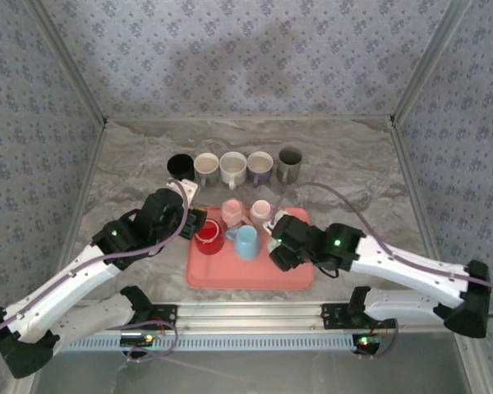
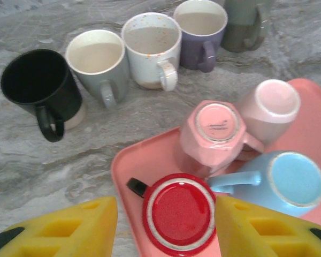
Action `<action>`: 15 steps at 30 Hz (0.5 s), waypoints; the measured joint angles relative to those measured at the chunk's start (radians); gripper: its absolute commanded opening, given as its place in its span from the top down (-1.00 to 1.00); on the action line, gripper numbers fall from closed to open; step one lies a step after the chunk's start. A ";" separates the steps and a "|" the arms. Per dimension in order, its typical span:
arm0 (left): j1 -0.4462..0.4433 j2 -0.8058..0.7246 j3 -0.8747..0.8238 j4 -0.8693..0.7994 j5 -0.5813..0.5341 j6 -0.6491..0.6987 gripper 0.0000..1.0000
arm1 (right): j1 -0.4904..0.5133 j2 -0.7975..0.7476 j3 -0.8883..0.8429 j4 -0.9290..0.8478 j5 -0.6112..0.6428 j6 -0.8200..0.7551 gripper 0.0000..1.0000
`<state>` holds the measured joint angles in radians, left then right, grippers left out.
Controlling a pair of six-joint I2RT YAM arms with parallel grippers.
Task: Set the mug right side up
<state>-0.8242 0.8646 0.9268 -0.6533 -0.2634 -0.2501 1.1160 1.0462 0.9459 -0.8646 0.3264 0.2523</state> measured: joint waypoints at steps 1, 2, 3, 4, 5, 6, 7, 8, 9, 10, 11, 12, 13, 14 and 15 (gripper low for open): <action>0.000 0.004 0.014 -0.006 0.023 -0.010 -0.02 | 0.000 -0.033 0.002 0.018 0.030 -0.045 0.69; 0.000 0.015 0.039 -0.016 0.052 -0.023 -0.02 | 0.002 -0.063 0.002 0.034 0.054 -0.092 0.73; 0.000 0.029 0.066 -0.028 0.076 -0.033 -0.02 | 0.002 -0.085 0.001 0.047 0.069 -0.130 0.74; 0.000 0.046 0.098 -0.037 0.107 -0.050 -0.02 | 0.002 -0.113 -0.003 0.071 0.087 -0.190 0.77; 0.000 0.065 0.130 -0.046 0.142 -0.068 -0.02 | 0.002 -0.143 -0.012 0.104 0.099 -0.254 0.84; 0.002 0.078 0.153 -0.049 0.173 -0.083 -0.03 | 0.002 -0.167 -0.022 0.134 0.106 -0.304 0.92; 0.007 0.092 0.174 -0.051 0.216 -0.104 -0.04 | 0.002 -0.192 -0.034 0.167 0.109 -0.364 0.95; 0.012 0.101 0.186 -0.050 0.261 -0.124 -0.05 | 0.002 -0.210 -0.043 0.192 0.108 -0.419 0.95; 0.019 0.106 0.190 -0.048 0.305 -0.145 -0.06 | 0.002 -0.224 -0.053 0.215 0.108 -0.470 0.96; 0.029 0.112 0.190 -0.044 0.365 -0.174 -0.07 | 0.001 -0.231 -0.060 0.237 0.107 -0.526 0.97; 0.041 0.119 0.189 -0.037 0.429 -0.209 -0.08 | 0.001 -0.233 -0.065 0.255 0.104 -0.572 0.99; 0.052 0.124 0.186 -0.021 0.485 -0.238 -0.09 | -0.002 -0.232 -0.068 0.267 0.101 -0.607 1.00; 0.068 0.132 0.175 0.013 0.558 -0.284 -0.10 | -0.003 -0.232 -0.072 0.282 0.094 -0.649 1.00; 0.083 0.138 0.162 0.048 0.621 -0.324 -0.11 | -0.004 -0.232 -0.077 0.296 0.088 -0.689 1.00; 0.098 0.147 0.146 0.084 0.684 -0.368 -0.12 | -0.005 -0.232 -0.080 0.307 0.084 -0.719 1.00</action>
<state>-0.7258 1.0115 1.0729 -0.5694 0.4202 -0.6178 1.1107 0.8146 0.8654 -0.5579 0.4103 -0.4667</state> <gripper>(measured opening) 0.551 0.775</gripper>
